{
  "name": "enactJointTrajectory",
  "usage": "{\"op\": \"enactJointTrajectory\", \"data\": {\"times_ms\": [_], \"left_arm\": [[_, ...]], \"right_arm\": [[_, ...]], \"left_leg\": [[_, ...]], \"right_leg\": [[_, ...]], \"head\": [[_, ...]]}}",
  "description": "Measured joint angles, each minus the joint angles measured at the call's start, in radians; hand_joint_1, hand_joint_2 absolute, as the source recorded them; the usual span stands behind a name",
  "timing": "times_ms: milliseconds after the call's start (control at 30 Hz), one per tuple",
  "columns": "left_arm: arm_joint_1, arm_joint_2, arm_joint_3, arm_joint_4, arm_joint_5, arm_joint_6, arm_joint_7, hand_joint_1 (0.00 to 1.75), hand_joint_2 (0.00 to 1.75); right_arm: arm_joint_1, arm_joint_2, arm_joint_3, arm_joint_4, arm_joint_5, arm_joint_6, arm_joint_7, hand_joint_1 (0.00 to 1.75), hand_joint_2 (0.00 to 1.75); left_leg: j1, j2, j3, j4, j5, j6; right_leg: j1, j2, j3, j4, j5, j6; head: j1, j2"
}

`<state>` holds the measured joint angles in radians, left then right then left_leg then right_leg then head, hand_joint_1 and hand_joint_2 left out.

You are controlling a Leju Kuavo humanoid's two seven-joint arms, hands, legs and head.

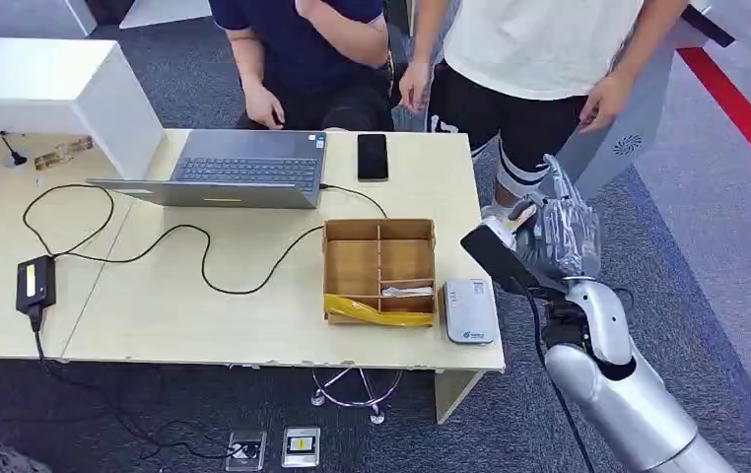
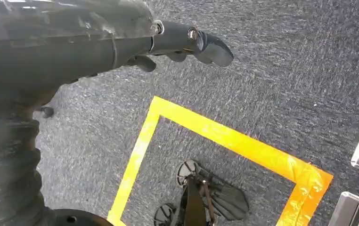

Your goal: Pass the card to the sensor for recognition and then transmit it.

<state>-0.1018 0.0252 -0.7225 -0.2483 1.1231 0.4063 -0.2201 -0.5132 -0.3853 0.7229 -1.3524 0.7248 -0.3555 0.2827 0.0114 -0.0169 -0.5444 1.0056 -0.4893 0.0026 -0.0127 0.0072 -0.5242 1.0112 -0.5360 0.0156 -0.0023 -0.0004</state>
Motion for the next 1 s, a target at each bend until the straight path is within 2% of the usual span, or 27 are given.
{"op": "enactJointTrajectory", "data": {"times_ms": [533,1000], "left_arm": [[0.000,0.004,-0.001,0.000,0.026,0.005,-0.002,0.00,1.75],[0.000,0.006,-0.017,0.000,0.035,0.003,-0.012,0.00,1.75]], "right_arm": [[0.030,0.060,-0.009,0.214,-0.074,-0.077,-0.048,1.75,1.75],[0.053,0.092,-0.011,0.351,-0.124,-0.123,-0.059,1.75,1.75]], "left_leg": [[0.000,0.000,0.000,0.000,0.000,0.000],[0.000,0.000,0.000,0.000,0.000,0.000]], "right_leg": [[0.000,0.000,0.000,0.000,0.000,0.000],[0.000,0.000,0.000,0.000,0.000,0.000]], "head": [[0.000,0.000],[0.000,0.000]]}}
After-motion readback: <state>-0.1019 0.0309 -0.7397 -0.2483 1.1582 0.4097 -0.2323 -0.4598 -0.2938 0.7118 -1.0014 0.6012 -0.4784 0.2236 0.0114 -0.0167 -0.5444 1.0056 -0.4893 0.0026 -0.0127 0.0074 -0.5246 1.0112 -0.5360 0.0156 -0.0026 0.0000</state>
